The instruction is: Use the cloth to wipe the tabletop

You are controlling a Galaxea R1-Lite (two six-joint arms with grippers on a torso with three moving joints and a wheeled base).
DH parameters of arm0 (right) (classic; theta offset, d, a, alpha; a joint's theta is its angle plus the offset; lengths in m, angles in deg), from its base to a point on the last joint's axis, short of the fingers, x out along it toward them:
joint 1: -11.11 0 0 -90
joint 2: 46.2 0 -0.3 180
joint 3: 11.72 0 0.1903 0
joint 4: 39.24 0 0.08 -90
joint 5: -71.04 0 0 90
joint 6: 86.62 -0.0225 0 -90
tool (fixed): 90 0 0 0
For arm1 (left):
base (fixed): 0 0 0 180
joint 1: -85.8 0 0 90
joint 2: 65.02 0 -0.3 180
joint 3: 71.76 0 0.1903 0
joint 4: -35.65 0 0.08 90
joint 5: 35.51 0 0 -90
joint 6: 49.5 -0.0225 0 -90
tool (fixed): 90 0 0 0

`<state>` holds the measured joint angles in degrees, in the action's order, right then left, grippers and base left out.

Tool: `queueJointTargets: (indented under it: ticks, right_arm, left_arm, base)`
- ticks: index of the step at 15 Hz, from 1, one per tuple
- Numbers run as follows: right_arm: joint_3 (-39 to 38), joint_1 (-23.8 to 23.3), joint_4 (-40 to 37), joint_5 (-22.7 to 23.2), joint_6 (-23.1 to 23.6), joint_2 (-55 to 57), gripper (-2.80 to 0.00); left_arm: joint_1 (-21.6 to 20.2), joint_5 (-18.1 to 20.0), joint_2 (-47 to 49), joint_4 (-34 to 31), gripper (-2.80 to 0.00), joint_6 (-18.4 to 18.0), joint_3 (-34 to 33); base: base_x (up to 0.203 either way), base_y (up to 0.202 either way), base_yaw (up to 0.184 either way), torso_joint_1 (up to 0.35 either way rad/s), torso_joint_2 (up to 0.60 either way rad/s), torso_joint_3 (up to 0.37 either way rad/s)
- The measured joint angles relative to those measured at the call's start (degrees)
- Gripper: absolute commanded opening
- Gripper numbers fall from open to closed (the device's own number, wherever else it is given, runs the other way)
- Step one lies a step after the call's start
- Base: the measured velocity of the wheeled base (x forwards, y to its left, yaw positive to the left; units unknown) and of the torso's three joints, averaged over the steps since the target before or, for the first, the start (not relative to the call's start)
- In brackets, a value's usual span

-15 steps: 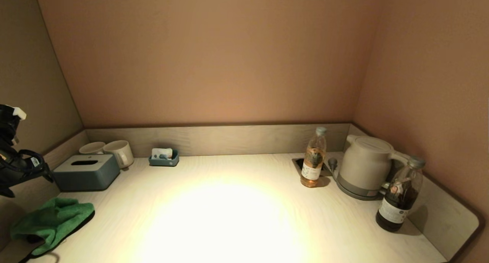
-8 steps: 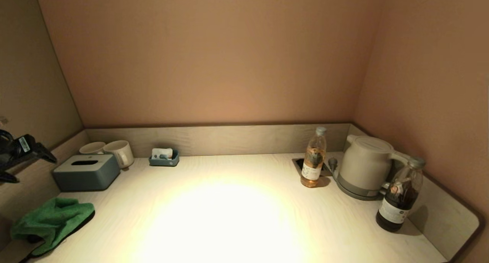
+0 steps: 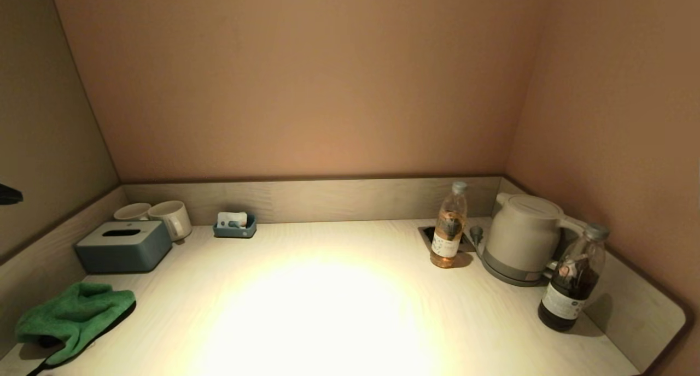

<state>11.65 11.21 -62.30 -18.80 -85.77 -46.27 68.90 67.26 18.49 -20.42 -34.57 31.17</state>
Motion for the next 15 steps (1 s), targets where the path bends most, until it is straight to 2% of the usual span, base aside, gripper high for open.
queueJointTargets:
  ticks: [9,13,15]
  right_arm:
    - [0.00,0.01,0.01,0.02,0.02,0.00,-2.80]
    - [0.00,0.06,0.02,-0.02,0.02,0.00,-2.80]
    - [0.00,0.06,0.00,-0.01,0.00,0.00,-2.80]
  left_arm:
    - [0.38,5.70,-26.31,4.52,-2.80,-12.85,-14.12]
    - [0.41,6.74,-36.14,12.79,-2.80,-15.55,-24.31]
    - [0.41,9.41,-39.39,14.09,-2.80,-16.04,-27.20]
  base:
    - [0.000,0.000,0.000,0.000,0.00,0.000]
    - [0.000,0.000,0.000,0.000,0.00,0.000]
    - [0.000,0.000,0.000,0.000,0.00,0.000]
